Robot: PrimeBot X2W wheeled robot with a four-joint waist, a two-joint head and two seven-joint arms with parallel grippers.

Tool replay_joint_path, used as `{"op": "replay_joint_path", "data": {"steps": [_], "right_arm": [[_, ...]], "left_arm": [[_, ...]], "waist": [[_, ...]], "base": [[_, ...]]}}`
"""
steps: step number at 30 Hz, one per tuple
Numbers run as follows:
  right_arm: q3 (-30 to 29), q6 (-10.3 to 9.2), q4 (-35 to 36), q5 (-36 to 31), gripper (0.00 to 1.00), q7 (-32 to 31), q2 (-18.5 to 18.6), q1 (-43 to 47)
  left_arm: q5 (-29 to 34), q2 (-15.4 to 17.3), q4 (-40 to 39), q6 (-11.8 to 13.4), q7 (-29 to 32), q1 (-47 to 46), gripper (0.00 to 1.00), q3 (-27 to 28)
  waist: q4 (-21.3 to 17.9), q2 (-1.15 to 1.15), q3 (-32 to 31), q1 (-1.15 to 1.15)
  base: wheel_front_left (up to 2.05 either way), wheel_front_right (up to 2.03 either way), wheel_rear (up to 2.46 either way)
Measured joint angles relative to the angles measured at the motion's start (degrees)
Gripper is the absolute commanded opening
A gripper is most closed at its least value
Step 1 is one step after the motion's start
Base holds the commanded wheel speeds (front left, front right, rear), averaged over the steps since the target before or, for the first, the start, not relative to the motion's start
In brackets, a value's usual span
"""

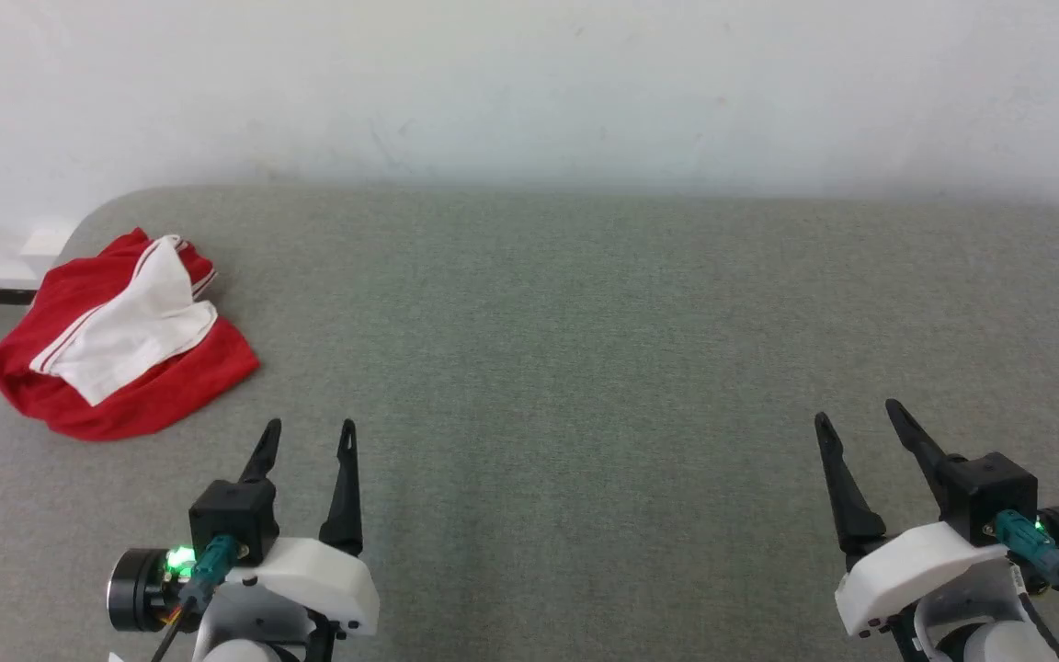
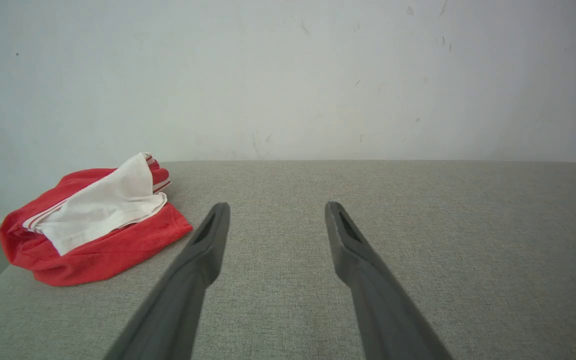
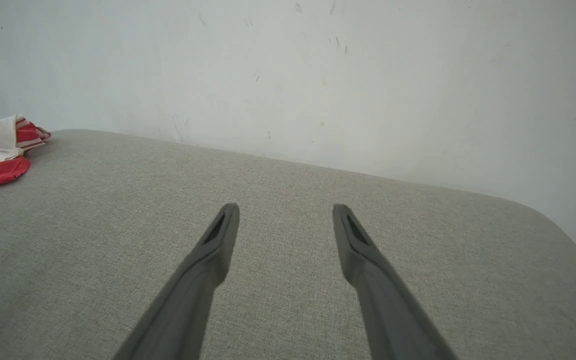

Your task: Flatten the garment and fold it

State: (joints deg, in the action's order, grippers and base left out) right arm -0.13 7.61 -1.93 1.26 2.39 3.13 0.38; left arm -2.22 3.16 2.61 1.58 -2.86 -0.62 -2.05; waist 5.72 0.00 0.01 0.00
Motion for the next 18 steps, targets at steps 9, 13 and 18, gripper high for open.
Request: {"op": "replay_joint_path", "data": {"steps": [9,13,18], "right_arm": [[0.22,0.0,-0.51,0.64,1.0,1.09,-0.01,-0.07],[0.35,0.0,-0.75,0.88,1.0,1.55,-0.01,-0.09],[0.45,0.0,-0.89,1.21,1.0,2.26,-0.01,-0.1]], "left_arm": [[-0.76,0.25,0.15,0.56,-0.94,0.0,1.0,0.03],[-1.05,0.33,0.16,1.0,-1.3,0.0,1.0,0.12],[-1.36,0.4,0.23,1.21,-2.05,0.01,1.0,0.19]], "waist": [[3.55,0.0,0.08,0.0],[5.05,0.0,0.11,0.0],[6.9,0.0,0.12,0.0]], "base": [[0.0,0.0,0.0],[0.0,0.0,0.0],[0.0,0.0,0.0]]}}
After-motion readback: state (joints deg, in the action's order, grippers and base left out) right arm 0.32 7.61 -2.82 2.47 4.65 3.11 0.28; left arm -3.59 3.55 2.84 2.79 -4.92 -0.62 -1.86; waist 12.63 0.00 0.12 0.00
